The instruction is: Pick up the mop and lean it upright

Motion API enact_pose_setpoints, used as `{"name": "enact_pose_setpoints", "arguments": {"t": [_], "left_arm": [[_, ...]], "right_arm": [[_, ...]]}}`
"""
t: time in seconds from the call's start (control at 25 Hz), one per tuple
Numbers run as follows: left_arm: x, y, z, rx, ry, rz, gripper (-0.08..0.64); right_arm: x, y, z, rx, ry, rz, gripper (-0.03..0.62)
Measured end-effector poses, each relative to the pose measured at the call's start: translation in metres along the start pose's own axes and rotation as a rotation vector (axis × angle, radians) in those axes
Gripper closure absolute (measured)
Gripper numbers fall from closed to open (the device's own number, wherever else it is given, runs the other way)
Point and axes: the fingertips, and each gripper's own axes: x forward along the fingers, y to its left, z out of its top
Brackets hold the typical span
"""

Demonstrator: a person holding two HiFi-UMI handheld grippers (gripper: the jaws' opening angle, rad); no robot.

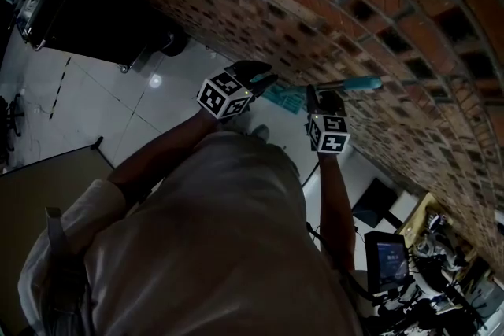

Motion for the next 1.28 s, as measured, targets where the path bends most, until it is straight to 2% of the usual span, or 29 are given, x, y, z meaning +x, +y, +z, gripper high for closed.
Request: {"name": "enact_pose_setpoints", "arguments": {"t": [0.2,0.56,1.04,1.28], "left_arm": [[0.004,-0.003,-0.002,-0.015,-0.011,0.012,0.425],[0.006,-0.016,0.01,-0.008,-0.082,0.001,0.422],[-0.006,-0.034,0.046,-0.001,-0.153,-0.012,0.42],[-0.004,-0.039,0.061,0.028,-0.164,-0.019,0.423]], "right_arm": [[-0.024,0.003,0.026,0.003,-0.044,0.019,0.482],[-0.067,0.006,0.063,0.004,-0.084,0.037,0.482],[-0.126,-0.014,0.11,0.052,-0.176,0.009,0.482],[-0.141,-0.025,0.118,0.064,-0.211,-0.013,0.482]]}}
